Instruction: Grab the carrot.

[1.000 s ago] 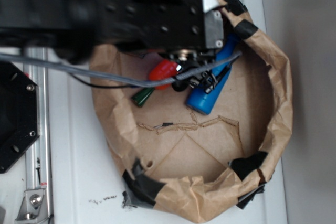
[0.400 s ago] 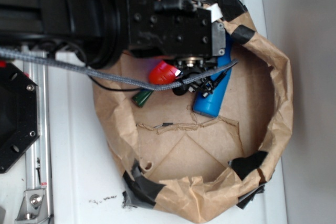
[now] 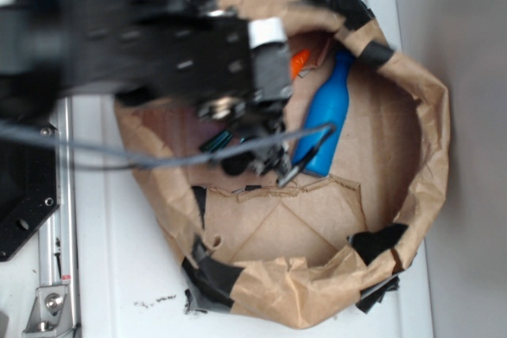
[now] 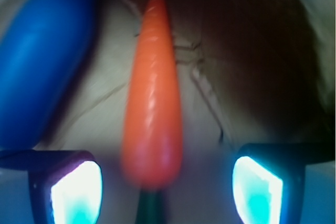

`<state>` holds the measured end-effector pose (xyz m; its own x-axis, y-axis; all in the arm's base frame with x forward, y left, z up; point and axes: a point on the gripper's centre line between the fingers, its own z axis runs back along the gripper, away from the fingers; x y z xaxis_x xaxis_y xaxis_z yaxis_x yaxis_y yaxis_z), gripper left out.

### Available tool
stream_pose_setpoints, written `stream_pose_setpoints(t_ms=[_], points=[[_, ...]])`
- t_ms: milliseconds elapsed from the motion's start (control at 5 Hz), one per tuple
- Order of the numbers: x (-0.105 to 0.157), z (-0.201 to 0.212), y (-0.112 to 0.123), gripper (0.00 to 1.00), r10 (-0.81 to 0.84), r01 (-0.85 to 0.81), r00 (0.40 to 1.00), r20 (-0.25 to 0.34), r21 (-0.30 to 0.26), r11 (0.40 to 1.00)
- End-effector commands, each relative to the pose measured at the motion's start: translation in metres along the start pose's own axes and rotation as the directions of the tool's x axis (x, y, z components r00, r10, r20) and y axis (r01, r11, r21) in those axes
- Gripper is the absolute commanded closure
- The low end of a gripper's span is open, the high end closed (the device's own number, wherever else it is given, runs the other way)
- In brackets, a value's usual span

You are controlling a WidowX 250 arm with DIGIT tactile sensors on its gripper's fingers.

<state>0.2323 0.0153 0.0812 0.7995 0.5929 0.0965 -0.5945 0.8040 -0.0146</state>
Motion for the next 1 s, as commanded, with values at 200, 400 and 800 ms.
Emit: stream_pose_setpoints(t_ms=[200, 400, 800], points=[[0.027, -0.012, 0.013, 0.00, 0.035, -0.035, 0.998, 0.049, 0.002, 0.999], [0.037, -0.028, 0.023, 0.00, 0.013, -0.013, 0.999, 0.048, 0.004, 1.000], [0.059, -0.054, 0.055, 0.00, -0.004, 0.002, 0.998, 0.055, 0.034, 0.999]])
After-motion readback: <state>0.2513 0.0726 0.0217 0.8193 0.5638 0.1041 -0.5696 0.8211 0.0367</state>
